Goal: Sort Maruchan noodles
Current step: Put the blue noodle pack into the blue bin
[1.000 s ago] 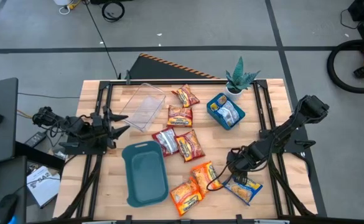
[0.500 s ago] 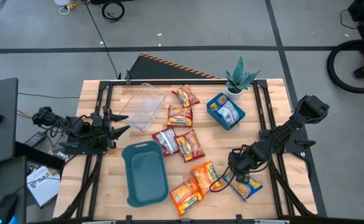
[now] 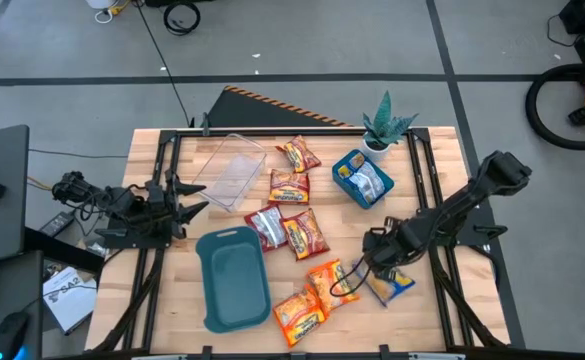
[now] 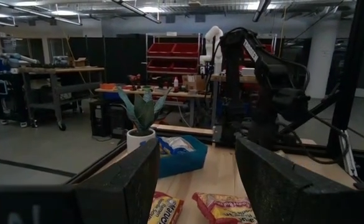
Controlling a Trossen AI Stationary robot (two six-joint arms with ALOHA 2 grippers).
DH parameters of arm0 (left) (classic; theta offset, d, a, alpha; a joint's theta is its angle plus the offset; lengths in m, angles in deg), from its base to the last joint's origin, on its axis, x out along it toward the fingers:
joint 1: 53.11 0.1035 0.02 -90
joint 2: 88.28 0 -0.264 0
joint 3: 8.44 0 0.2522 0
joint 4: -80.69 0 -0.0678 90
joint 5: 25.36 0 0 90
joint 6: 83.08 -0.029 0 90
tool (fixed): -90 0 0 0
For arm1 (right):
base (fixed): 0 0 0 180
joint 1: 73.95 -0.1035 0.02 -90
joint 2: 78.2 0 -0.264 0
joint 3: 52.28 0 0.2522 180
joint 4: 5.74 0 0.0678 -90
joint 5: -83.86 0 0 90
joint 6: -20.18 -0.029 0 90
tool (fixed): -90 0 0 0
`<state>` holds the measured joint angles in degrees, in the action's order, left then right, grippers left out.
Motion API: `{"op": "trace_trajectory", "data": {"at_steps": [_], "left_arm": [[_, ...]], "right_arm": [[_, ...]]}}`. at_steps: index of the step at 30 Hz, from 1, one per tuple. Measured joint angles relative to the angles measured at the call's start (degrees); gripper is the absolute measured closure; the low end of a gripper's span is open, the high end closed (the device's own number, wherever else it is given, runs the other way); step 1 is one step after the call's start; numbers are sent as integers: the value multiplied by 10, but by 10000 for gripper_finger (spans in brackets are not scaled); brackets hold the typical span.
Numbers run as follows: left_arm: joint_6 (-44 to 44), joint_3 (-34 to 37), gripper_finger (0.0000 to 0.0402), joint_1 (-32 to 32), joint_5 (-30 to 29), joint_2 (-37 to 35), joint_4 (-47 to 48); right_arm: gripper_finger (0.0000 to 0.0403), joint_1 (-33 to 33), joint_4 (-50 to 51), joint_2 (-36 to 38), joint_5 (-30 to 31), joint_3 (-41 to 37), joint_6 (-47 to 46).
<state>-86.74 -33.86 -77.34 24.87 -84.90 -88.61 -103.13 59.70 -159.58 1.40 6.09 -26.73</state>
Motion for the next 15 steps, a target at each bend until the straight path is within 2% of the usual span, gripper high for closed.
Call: {"op": "trace_trajectory", "data": {"at_steps": [6, 15], "left_arm": [[0, 0, 184, 0, 0, 0, -6], [0, 0, 184, 0, 0, 0, -6]], "right_arm": [[400, 37, 135, 46, 56, 54, 25], [401, 69, 212, 140, 150, 106, 47]]}}
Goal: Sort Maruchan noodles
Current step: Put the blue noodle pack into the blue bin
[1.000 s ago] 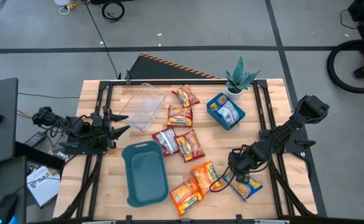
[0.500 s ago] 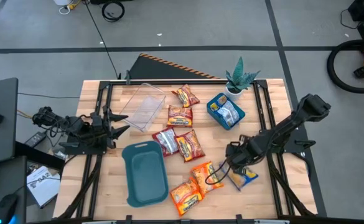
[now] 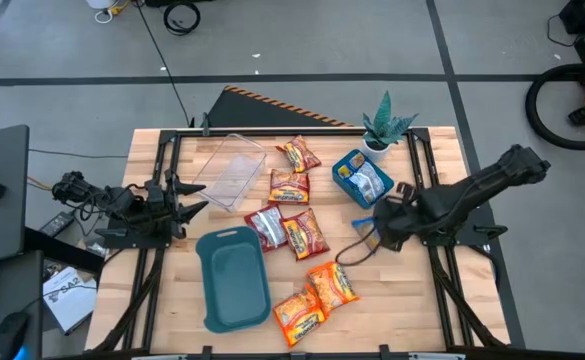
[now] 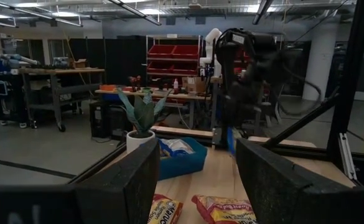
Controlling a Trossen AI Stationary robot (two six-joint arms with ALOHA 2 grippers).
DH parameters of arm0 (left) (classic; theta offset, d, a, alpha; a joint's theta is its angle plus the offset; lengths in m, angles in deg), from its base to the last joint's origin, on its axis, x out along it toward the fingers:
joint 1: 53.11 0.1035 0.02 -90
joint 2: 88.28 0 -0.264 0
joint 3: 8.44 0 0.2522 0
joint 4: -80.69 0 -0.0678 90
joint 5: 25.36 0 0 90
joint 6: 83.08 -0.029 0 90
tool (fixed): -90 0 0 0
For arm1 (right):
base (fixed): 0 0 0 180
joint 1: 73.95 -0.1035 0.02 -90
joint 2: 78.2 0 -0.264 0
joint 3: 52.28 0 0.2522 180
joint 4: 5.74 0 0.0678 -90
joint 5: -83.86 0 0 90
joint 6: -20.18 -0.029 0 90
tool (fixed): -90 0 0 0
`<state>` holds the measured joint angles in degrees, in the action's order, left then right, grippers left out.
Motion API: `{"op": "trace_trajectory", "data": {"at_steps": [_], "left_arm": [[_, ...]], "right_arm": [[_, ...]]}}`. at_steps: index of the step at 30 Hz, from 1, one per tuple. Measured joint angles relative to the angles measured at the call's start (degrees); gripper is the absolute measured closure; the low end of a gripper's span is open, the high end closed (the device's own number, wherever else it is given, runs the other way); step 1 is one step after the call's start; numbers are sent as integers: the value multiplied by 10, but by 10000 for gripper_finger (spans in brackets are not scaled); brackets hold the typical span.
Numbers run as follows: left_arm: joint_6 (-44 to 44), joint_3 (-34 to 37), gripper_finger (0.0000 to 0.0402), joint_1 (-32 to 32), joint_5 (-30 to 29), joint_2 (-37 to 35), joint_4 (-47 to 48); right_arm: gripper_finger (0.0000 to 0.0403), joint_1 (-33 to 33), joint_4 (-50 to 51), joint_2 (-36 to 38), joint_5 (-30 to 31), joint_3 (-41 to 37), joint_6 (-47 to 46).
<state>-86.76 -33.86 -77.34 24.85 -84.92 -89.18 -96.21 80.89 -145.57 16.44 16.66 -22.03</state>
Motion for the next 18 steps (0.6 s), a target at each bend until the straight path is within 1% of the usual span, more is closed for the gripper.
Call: {"op": "trace_trajectory", "data": {"at_steps": [4, 7, 11, 15, 18], "left_arm": [[0, 0, 184, 0, 0, 0, 0], [1, 0, 184, 0, 0, 0, 0], [0, 0, 184, 0, 0, 0, 1], [0, 0, 184, 0, 0, 0, 1], [1, 0, 184, 0, 0, 0, 1]], "right_arm": [[401, 28, 44, 21, 44, 42, 12], [402, 51, 74, 26, 82, 78, 44], [402, 95, 111, 26, 102, 132, 92], [400, 145, 113, 26, 125, 173, 169], [400, 188, 85, 25, 129, 178, 238]]}}
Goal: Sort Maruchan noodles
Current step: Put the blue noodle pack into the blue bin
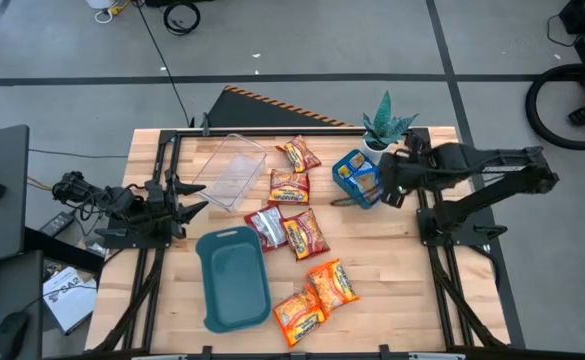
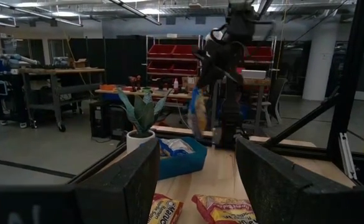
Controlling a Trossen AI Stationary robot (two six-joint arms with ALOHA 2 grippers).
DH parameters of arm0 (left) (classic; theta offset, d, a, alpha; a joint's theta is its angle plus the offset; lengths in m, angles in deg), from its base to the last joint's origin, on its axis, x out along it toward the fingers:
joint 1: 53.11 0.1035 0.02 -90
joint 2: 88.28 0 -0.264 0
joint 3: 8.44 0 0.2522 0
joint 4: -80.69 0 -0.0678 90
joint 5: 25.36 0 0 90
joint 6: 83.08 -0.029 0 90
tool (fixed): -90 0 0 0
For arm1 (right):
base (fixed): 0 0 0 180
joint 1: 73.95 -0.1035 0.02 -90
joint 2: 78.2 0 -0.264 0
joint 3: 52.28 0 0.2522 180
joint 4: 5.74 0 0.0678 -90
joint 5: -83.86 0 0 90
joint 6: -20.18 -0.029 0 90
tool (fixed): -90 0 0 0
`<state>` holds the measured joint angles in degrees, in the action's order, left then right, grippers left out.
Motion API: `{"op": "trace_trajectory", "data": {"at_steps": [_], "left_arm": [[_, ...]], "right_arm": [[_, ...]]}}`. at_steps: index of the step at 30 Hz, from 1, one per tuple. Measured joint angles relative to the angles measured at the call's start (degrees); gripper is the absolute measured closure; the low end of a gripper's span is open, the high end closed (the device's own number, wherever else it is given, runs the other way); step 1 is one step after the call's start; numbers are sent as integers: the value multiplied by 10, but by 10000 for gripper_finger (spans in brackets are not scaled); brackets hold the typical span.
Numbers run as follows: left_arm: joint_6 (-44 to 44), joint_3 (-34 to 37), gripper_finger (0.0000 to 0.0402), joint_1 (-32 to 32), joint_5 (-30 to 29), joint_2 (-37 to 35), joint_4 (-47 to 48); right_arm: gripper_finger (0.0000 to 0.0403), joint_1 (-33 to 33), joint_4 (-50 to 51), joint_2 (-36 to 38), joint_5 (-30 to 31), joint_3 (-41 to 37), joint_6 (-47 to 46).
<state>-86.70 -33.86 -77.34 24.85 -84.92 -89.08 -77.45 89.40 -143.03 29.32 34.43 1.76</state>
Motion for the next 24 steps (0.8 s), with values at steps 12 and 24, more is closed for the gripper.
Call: {"op": "trace_trajectory", "data": {"at_steps": [12, 24], "left_arm": [[34, 0, 184, 0, 0, 0, 48], [45, 0, 184, 0, 0, 0, 50]], "right_arm": [[399, 94, -36, -47, -105, -2, 126], [398, 200, -108, -115, -179, -2, 261]]}}
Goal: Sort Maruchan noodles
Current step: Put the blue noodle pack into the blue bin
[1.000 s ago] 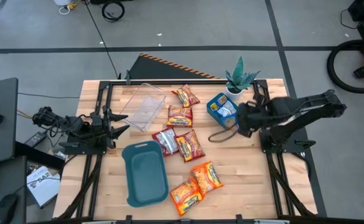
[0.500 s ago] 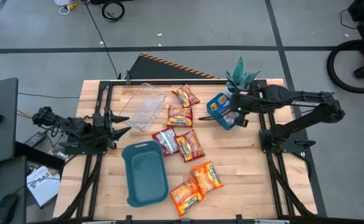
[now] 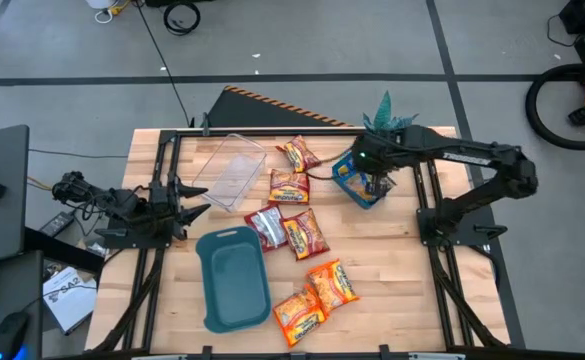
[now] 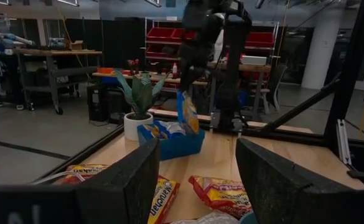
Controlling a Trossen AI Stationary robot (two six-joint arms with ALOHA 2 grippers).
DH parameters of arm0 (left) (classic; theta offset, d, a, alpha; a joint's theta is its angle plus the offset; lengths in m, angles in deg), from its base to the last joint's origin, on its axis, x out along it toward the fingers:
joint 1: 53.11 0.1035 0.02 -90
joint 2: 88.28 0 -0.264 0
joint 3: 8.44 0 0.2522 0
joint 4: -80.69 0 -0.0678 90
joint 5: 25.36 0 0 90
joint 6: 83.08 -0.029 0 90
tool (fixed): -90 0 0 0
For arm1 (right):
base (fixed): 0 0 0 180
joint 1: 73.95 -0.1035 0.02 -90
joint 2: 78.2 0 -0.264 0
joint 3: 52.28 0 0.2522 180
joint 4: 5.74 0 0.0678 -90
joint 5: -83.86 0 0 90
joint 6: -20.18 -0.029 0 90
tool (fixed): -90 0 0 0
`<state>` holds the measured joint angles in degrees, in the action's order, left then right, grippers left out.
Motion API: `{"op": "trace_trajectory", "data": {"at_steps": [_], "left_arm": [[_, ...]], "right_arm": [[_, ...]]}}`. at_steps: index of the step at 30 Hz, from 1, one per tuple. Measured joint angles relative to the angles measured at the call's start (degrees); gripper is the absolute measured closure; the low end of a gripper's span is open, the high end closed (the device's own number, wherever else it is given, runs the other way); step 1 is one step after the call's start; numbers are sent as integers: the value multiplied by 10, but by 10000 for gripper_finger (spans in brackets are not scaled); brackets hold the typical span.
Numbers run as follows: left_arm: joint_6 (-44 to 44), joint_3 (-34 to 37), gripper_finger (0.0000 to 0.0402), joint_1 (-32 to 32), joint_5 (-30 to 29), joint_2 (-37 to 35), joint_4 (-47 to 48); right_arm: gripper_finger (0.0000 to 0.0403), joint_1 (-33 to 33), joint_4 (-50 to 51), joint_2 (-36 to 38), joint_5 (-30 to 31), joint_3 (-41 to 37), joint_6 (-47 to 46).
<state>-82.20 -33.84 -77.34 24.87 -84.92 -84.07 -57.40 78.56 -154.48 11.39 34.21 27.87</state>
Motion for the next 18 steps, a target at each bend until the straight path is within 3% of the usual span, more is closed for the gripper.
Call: {"op": "trace_trajectory", "data": {"at_steps": [8, 18], "left_arm": [[4, 0, 184, 0, 0, 0, 2], [17, 0, 184, 0, 6, 0, 10]], "right_arm": [[379, 62, -31, -73, -50, 0, 30], [326, 114, -80, -143, -53, 0, 24]]}}
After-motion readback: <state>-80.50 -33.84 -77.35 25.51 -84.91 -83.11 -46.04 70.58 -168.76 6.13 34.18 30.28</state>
